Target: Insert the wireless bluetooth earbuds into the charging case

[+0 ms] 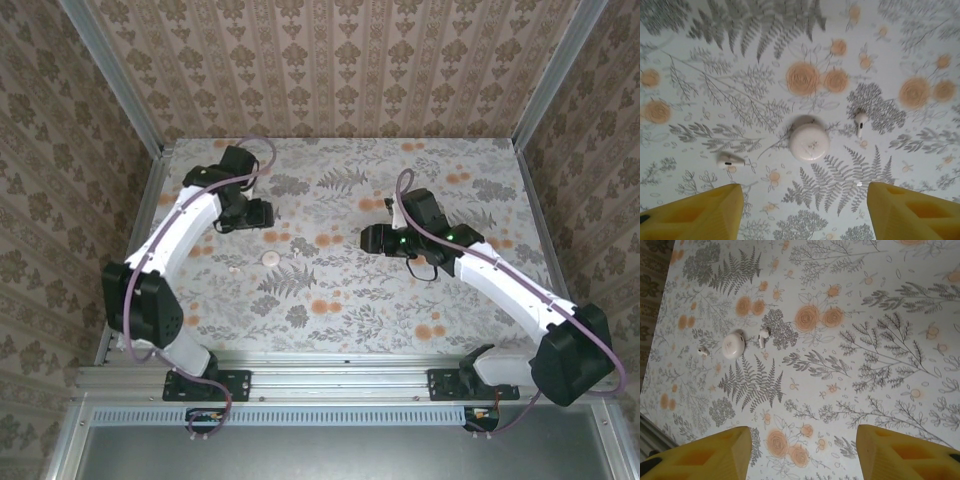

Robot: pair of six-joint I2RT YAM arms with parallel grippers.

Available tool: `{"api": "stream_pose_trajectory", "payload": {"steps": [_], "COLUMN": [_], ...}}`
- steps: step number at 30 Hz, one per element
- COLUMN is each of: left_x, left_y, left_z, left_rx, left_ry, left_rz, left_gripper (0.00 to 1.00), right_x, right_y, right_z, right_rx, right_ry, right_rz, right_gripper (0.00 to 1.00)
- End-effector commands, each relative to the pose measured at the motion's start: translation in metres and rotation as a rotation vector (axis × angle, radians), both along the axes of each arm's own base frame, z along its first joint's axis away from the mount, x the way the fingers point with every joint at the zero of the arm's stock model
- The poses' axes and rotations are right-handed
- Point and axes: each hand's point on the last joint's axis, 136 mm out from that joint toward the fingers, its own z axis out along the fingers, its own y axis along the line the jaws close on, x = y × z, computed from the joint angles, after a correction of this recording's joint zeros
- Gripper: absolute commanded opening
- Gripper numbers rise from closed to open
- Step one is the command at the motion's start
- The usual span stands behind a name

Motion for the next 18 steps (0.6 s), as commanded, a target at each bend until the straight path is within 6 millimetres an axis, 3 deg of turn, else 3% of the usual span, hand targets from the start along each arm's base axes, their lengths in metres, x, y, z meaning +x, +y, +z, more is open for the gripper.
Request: {"api": "stream_pose_trajectory", "payload": {"steps": [1,8,18], "left_x": [-0.019,-0.017,-0.016], "left_y": [0.003,-0.006,-0.017], "left_z": [-0.011,-0.049,-0.104], "left_rx": [0.040,0.087,0.180], "left_ry": [0.127,0.195,0.324], "left_rz": [-0.022,-0.011,-0.081], "left_gripper": [0.65,0.65,0.65], "right_x": [-0.005,-0.009,-0.010], "right_y": [-0.005,-0.003,-0.001], "right_z": [-0.001,-0.016,-0.023], "right_rx": [0.021,0.035,0.017], "right_ry": [0.014,0.059,0.082], "right_rz": [-0.052,-0.062,-0.040], "right_gripper": [0.58,0.58,0.55]}}
